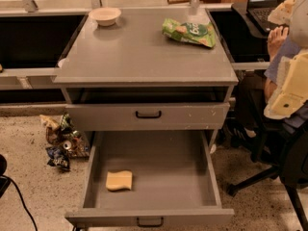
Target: Pick sponge from middle drawer and place on counter
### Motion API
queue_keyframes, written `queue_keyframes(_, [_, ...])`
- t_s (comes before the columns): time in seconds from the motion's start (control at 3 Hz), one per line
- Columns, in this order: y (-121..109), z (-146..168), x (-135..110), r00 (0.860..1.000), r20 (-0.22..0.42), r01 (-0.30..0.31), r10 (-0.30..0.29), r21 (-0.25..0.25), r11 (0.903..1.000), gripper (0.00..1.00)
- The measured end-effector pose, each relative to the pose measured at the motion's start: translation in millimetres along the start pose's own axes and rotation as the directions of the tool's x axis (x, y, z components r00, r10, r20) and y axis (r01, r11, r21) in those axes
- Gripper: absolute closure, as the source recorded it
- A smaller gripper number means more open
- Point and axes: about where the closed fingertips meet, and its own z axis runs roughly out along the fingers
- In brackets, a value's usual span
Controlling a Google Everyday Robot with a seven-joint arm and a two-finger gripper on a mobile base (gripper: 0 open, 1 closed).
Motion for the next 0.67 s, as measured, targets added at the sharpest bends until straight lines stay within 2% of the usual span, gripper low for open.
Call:
queue_keyframes(0.33, [0,0,0,1.0,0.0,0.0,0.0,0.0,1.0,0.0])
queue_keyframes(0.67, [12,27,-7,0.999,0.044,0.007,-0.004,-0.056,0.9984,0.0])
